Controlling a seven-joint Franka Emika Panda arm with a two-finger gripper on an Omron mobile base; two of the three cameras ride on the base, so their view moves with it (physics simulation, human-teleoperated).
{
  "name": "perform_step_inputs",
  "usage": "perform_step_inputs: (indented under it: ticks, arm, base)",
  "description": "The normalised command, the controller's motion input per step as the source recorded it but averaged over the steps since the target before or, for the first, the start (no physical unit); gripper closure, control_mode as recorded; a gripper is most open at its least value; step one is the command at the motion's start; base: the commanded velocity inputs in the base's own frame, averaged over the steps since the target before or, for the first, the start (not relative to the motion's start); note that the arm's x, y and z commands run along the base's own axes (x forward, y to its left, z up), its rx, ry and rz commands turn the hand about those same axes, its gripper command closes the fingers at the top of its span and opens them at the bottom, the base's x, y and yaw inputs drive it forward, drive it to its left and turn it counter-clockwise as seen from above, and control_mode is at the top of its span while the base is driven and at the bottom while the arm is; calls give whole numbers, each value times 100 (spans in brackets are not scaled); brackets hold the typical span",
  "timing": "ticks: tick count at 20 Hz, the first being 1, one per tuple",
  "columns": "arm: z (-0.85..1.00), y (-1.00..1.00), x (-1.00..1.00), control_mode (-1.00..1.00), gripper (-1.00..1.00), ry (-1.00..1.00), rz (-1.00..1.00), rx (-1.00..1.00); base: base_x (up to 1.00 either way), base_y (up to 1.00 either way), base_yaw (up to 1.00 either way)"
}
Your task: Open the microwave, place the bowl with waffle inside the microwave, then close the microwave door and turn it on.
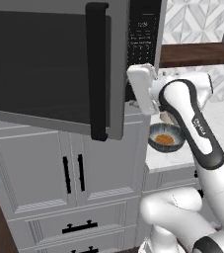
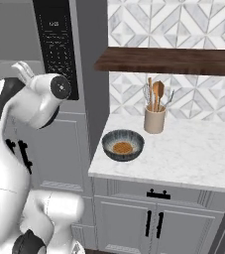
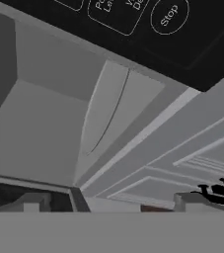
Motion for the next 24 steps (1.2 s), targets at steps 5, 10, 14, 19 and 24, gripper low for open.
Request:
perform_step_inputs:
  ticks: [5,10,14,19,24]
  arm:
    - [-7,98,80,-100,-100,32,21,0]
    - [-1,100,-50,-100,-100,6,30,-5]
    - [0,100,-100,-100,-100,-6,33,-14]
    - [0,100,-100,-100,-100,-17,30,-17]
    - [0,95,-100,-100,-100,-22,23,-16]
  base:
    - [0,0,0]
    - [0,0,0]
    - [0,0,0]
    - [0,0,0]
    - [0,0,0]
